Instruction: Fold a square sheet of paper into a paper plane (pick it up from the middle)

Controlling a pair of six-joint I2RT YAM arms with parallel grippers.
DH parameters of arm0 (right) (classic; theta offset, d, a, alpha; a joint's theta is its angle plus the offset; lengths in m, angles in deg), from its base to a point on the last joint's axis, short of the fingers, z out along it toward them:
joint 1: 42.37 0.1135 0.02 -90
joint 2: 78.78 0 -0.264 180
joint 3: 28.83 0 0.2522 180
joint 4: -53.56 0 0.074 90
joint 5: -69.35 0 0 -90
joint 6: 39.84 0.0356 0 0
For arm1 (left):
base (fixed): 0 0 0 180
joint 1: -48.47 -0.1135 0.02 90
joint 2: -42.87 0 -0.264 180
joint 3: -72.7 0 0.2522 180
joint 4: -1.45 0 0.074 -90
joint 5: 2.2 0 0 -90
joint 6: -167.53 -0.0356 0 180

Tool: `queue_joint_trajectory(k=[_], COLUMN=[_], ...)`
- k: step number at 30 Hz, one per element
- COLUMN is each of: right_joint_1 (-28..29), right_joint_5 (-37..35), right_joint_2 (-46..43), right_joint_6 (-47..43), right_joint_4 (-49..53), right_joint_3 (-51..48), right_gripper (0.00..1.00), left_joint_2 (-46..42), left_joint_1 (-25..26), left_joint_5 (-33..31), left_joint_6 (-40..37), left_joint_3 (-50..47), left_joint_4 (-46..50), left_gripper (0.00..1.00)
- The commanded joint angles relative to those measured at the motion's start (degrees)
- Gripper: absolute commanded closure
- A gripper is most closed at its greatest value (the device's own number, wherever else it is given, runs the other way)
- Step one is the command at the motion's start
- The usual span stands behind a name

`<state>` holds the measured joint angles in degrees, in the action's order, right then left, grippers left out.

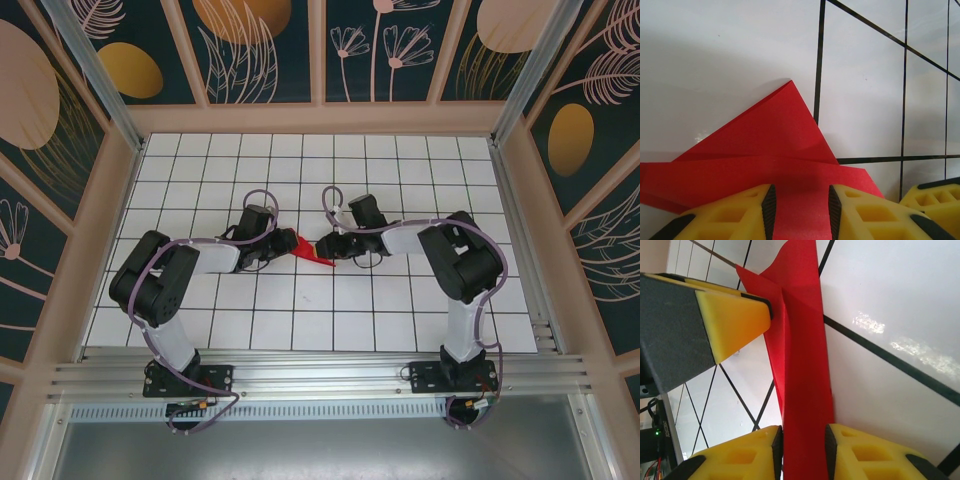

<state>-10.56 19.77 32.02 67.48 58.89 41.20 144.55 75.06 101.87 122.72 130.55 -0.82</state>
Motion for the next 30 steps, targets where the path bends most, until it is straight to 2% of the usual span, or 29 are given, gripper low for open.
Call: queue_joint_trajectory(k=[1,3,20,24,30], right_joint_1=[-0.17,-0.13,-0.17,-0.17,-0.17], right_joint_5=[1.05,1.41,3.28,2.95,2.90], right_joint_2=[-2.10,-2.08,0.49,1.43,2.67], right_joint_6=[-1.73,-1.54,-2.29,-2.50,-0.16], right_joint_4=[2.32,2.45,2.45,2.86,1.05], right_joint_3=[-1.10,-1.50,-2.44,-2.05,-2.34], right_gripper=[0.74,0.78,0.92,0.97,1.00], left_joint_2=[1.76,1.80,0.57,-1.03,-7.25], left_joint_1=[-0.31,-0.24,-0.27,-0.29,-0.23], left_joint_5=[-1.76,-1.67,-2.44,-0.32,5.20], left_joint_6=[0.03,0.03,0.60,0.29,1.41], left_joint_3=[-0.88,-1.07,-1.83,-2.08,-5.78], left_joint_4=[2.07,1.81,1.11,-1.25,-10.15], left_gripper=[0.64,0.64,0.64,0.63,0.62])
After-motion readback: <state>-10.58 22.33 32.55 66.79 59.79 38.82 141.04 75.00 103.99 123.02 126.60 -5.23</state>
